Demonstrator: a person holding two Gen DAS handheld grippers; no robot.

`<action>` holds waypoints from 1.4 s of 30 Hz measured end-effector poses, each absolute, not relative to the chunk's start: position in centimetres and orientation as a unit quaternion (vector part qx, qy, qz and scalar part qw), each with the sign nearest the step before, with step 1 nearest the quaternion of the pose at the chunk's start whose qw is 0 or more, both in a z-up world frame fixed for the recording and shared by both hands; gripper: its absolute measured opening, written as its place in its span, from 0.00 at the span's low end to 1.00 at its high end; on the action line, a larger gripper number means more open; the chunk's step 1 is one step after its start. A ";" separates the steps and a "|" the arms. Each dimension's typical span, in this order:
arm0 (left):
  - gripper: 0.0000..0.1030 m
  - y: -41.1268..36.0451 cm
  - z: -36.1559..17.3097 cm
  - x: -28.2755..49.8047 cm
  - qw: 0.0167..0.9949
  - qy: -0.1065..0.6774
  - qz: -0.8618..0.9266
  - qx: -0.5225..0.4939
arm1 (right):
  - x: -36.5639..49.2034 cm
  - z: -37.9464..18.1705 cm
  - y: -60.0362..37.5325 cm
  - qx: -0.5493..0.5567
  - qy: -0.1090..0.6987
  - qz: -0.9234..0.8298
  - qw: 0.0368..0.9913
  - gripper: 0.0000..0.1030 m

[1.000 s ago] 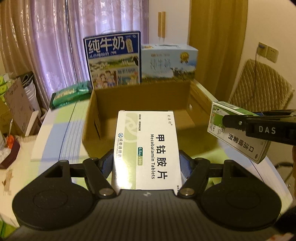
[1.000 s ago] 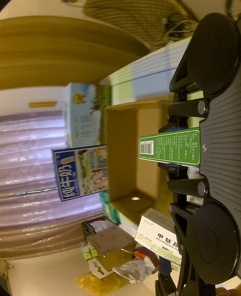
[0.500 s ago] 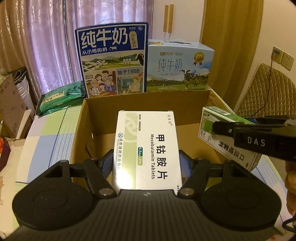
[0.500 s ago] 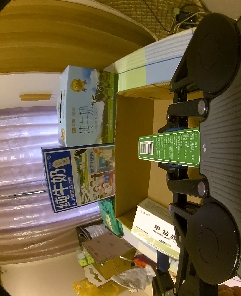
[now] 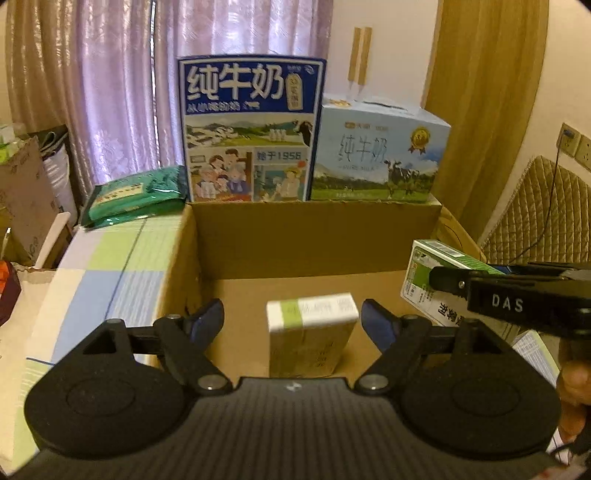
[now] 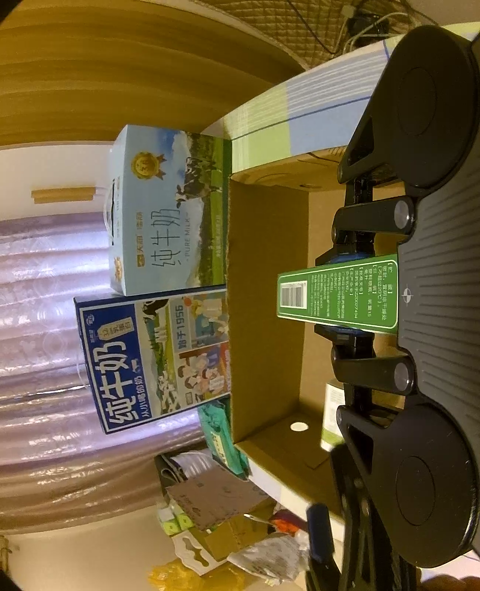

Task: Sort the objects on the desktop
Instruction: 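Carry both boxes into the cardboard box and open both tools, then withdraw both tools from the cardboard box back over the table items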

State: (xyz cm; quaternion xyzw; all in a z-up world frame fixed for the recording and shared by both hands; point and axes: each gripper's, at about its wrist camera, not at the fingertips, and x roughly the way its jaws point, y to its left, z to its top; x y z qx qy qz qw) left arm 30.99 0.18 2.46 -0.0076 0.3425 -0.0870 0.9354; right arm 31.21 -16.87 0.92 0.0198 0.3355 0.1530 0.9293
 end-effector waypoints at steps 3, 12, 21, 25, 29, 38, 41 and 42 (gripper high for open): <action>0.76 0.9 2.8 30.1 0.937 0.338 -0.086 -0.018 | 31.5 1.1 -17.1 0.034 0.322 0.150 0.934 0.27; 0.78 2.3 2.8 26.9 0.938 0.335 -0.085 -0.033 | 29.8 2.3 -18.7 0.054 0.302 0.143 0.941 0.68; 0.80 3.6 2.3 22.7 0.935 0.344 -0.077 -0.039 | 24.6 3.4 -20.5 0.064 0.295 0.141 0.943 0.75; 0.81 4.4 2.4 20.7 0.934 0.347 -0.072 -0.039 | 21.7 3.6 -21.1 0.069 0.300 0.142 0.941 0.81; 0.82 5.1 2.6 18.7 0.934 0.350 -0.067 -0.036 | 18.7 3.5 -21.4 0.072 0.303 0.142 0.939 0.83; 0.85 5.9 2.0 13.1 0.928 0.367 -0.063 -0.030 | 12.2 2.0 -22.7 0.105 0.329 0.127 0.930 0.89; 0.87 5.8 1.5 11.1 0.922 0.380 -0.062 -0.026 | 10.4 1.3 -23.1 0.110 0.340 0.121 0.926 0.91; 0.88 5.7 1.2 10.4 0.921 0.384 -0.062 -0.026 | 9.7 1.1 -23.2 0.109 0.343 0.118 0.925 0.92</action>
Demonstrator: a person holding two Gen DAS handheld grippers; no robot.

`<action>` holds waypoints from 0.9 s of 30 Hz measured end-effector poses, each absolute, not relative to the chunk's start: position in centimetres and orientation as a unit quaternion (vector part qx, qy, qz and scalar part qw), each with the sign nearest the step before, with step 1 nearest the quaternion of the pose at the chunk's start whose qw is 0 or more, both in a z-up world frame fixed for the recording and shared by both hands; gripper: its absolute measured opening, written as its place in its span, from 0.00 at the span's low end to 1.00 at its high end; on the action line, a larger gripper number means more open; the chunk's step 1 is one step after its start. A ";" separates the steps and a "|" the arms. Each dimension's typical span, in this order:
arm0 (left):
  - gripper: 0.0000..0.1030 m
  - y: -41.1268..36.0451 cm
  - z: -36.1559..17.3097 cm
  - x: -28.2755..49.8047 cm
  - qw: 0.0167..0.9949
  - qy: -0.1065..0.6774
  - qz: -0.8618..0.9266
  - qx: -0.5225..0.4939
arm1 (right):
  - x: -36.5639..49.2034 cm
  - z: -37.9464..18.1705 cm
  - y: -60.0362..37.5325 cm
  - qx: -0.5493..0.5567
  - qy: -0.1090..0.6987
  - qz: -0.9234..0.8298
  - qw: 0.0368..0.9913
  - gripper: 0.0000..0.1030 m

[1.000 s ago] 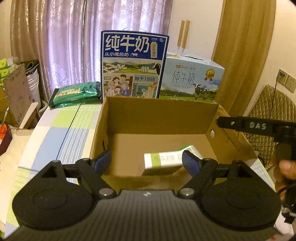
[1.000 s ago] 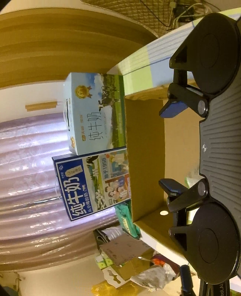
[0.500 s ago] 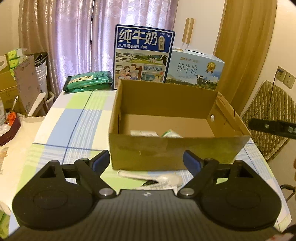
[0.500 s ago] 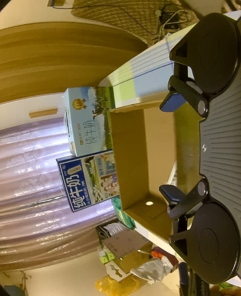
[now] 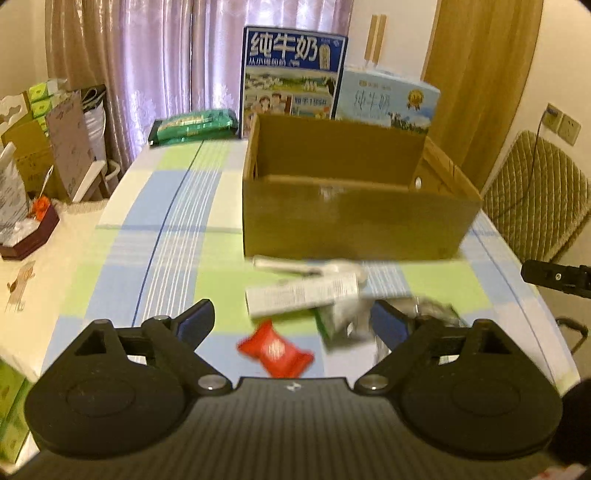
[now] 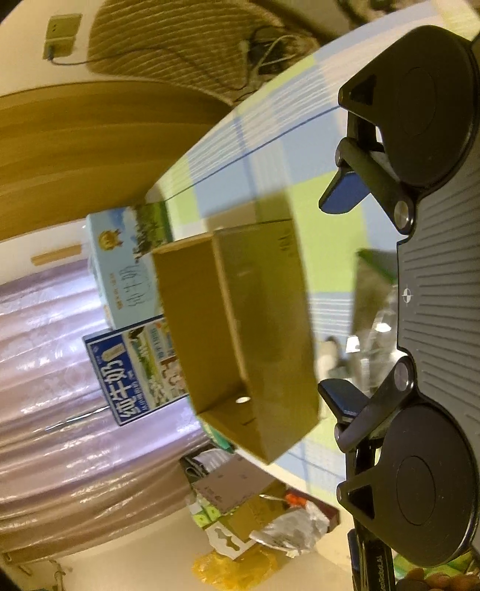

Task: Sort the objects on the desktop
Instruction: 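Withdraw both tools from the cardboard box back over the table items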

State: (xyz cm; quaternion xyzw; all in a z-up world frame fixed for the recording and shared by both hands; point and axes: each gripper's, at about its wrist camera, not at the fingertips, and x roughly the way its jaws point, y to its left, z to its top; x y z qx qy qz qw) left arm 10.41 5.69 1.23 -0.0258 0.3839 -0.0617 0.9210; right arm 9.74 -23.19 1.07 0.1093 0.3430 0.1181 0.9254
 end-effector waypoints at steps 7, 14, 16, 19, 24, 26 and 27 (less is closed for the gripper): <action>0.94 4.8 -1.0 6.8 0.908 0.414 -0.057 -0.021 | 6.1 -0.7 -24.1 0.116 0.366 0.101 0.918 0.93; 0.95 3.9 -3.4 5.4 0.894 0.445 -0.046 -0.034 | 4.7 -2.3 -23.6 0.081 0.382 0.092 0.916 0.94; 0.95 3.5 -3.8 5.3 0.892 0.448 -0.043 -0.030 | 4.3 -2.8 -23.2 0.067 0.382 0.091 0.917 0.94; 0.96 3.3 -4.3 5.2 0.892 0.450 -0.039 -0.024 | 4.0 -3.6 -22.7 0.049 0.389 0.092 0.915 0.94; 0.96 3.1 -4.6 5.6 0.889 0.456 -0.034 -0.014 | 4.1 -5.0 -22.2 0.041 0.405 0.096 0.908 0.95; 0.96 3.0 -4.7 5.7 0.889 0.457 -0.034 -0.010 | 4.3 -5.3 -22.0 0.037 0.410 0.096 0.906 0.95; 0.96 2.9 -4.8 5.8 0.888 0.458 -0.035 -0.009 | 4.3 -5.6 -21.9 0.034 0.412 0.096 0.905 0.95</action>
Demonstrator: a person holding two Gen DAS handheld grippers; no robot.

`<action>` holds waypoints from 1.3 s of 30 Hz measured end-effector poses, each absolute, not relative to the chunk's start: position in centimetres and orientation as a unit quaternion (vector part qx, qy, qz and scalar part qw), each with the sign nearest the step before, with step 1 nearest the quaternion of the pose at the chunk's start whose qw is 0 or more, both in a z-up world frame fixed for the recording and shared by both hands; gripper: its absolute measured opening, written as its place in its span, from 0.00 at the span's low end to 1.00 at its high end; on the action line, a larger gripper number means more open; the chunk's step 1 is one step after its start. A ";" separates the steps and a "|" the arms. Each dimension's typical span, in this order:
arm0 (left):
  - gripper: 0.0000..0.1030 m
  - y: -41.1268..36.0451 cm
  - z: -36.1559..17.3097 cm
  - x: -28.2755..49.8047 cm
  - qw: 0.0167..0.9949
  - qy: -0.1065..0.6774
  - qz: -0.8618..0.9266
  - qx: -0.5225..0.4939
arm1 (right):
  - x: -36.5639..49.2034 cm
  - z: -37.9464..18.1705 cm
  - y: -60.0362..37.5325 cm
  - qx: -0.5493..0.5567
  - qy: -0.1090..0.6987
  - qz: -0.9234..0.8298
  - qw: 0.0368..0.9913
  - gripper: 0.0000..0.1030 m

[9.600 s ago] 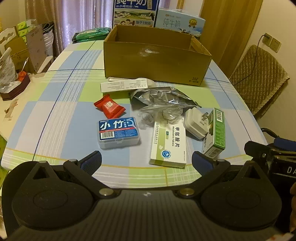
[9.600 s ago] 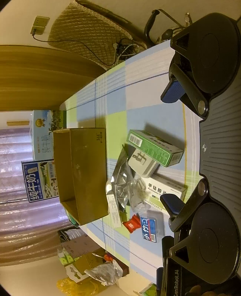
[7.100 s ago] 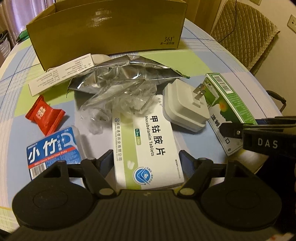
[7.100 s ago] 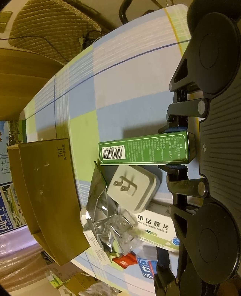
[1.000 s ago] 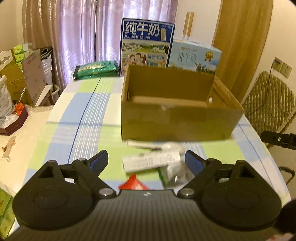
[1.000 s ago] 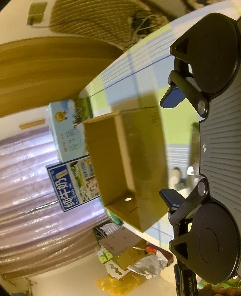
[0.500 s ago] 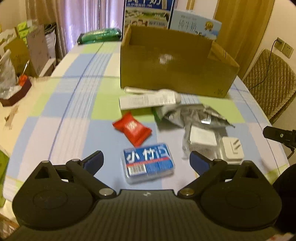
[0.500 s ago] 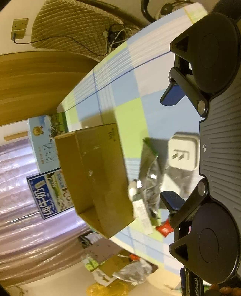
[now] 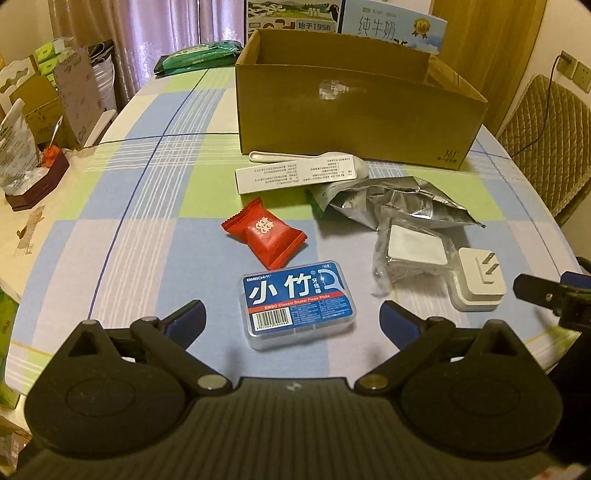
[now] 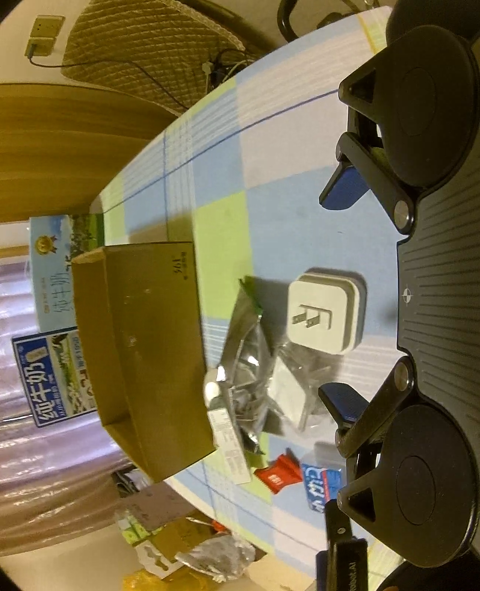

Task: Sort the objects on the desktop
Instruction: 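Withdraw both tools from the cardboard box back over the table items, then grasp the blue floss-pick box with the left tool while the right tool grasps the white plug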

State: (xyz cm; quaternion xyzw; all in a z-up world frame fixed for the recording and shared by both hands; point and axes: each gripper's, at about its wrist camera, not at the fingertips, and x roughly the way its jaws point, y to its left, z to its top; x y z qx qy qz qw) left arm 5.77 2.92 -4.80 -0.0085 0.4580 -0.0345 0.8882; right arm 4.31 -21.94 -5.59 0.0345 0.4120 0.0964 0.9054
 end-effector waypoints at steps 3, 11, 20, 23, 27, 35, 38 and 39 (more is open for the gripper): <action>0.96 2.7 -5.1 6.0 0.886 0.462 -0.034 -0.003 | 4.4 -6.1 -21.8 0.033 0.418 0.098 0.903 0.95; 0.96 2.0 -6.5 6.8 0.878 0.478 -0.035 -0.001 | 4.9 -7.3 -22.2 0.041 0.428 0.093 0.898 0.95; 0.96 1.4 -8.2 8.5 0.865 0.501 -0.013 0.007 | 5.8 -8.3 -22.2 0.049 0.441 0.094 0.891 0.95; 0.95 1.4 -8.5 9.0 0.864 0.504 -0.017 0.003 | 6.0 -8.6 -22.1 0.048 0.444 0.095 0.890 0.95; 0.95 1.3 -9.2 9.7 0.860 0.510 -0.015 0.002 | 6.2 -8.9 -22.0 0.046 0.445 0.096 0.889 0.95; 0.91 1.8 -10.0 10.4 0.857 0.515 -0.010 -0.006 | 6.7 -9.7 -21.7 0.041 0.451 0.099 0.886 0.95; 0.85 1.9 -10.1 10.4 0.856 0.517 -0.010 -0.007 | 6.8 -9.9 -21.4 0.035 0.451 0.101 0.886 0.95; 0.84 1.9 -10.1 10.3 0.856 0.517 -0.012 -0.008 | 6.8 -9.9 -21.3 0.032 0.451 0.102 0.886 0.95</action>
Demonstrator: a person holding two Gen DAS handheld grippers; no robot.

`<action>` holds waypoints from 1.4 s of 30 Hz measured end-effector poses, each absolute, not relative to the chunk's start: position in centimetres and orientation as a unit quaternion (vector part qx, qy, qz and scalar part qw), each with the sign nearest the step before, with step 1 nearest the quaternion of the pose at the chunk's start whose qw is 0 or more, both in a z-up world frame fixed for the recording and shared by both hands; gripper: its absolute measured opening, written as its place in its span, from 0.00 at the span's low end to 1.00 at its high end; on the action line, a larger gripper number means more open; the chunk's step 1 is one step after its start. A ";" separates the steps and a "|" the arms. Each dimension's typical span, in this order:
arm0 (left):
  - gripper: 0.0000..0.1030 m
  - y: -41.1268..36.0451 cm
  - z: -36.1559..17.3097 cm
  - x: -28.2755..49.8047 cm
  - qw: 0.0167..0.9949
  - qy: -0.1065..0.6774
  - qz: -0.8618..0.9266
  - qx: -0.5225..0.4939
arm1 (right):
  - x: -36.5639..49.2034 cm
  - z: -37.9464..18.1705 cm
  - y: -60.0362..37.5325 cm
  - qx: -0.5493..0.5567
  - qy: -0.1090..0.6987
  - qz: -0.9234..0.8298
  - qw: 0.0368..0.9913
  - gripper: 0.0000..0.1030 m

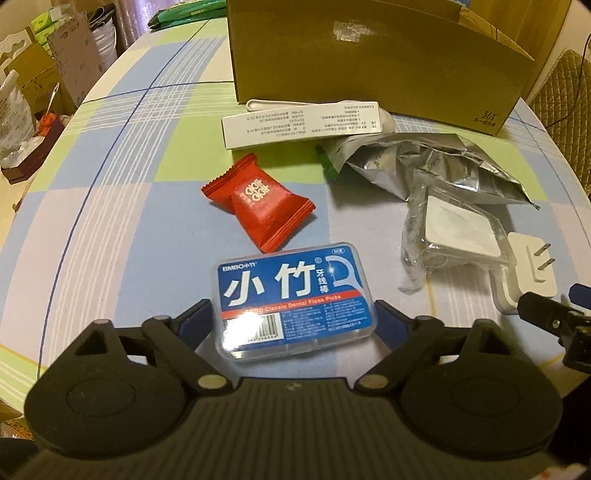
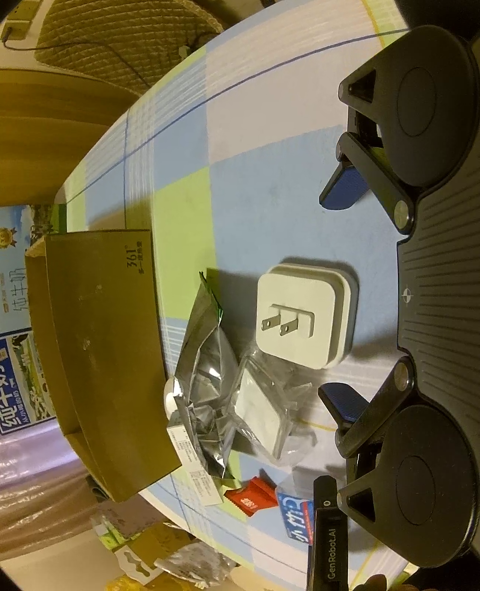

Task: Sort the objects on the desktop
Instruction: 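Grasp the blue floss-pick box with the left tool while the right tool grasps the white plug, then lift and carry the floss box and plug over the cardboard box with both tools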

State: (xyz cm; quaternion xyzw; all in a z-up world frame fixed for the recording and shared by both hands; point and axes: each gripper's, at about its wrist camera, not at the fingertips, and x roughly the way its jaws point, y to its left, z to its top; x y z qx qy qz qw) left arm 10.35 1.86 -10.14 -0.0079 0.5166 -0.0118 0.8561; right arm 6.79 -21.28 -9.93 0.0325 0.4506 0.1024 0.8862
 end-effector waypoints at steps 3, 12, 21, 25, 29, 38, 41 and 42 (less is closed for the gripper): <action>0.84 1.8 -10.1 10.4 0.857 0.514 -0.017 -0.011 | 6.9 -10.2 -21.0 0.027 0.451 0.105 0.886 0.95; 0.84 1.5 -10.3 10.8 0.861 0.508 -0.030 -0.006 | 7.4 -10.7 -20.1 0.008 0.450 0.108 0.887 0.94; 0.84 1.5 -10.6 11.0 0.861 0.508 -0.024 -0.006 | 7.9 -11.5 -19.0 -0.028 0.445 0.104 0.889 0.83; 0.85 1.4 -10.7 11.1 0.863 0.505 -0.021 -0.008 | 8.0 -11.7 -18.6 -0.040 0.441 0.100 0.891 0.78; 0.85 1.4 -10.7 11.1 0.863 0.504 -0.020 -0.007 | 8.0 -11.7 -18.3 -0.048 0.433 0.102 0.894 0.64; 0.84 1.4 -10.5 10.7 0.863 0.503 -0.035 -0.006 | 7.5 -11.5 -19.0 -0.044 0.432 0.093 0.896 0.63; 0.84 1.3 -10.5 10.6 0.864 0.501 -0.040 0.006 | 7.4 -11.5 -19.2 -0.046 0.431 0.090 0.897 0.63; 0.84 1.2 -10.5 10.6 0.865 0.500 -0.044 0.010 | 7.4 -11.5 -19.1 -0.047 0.430 0.091 0.897 0.63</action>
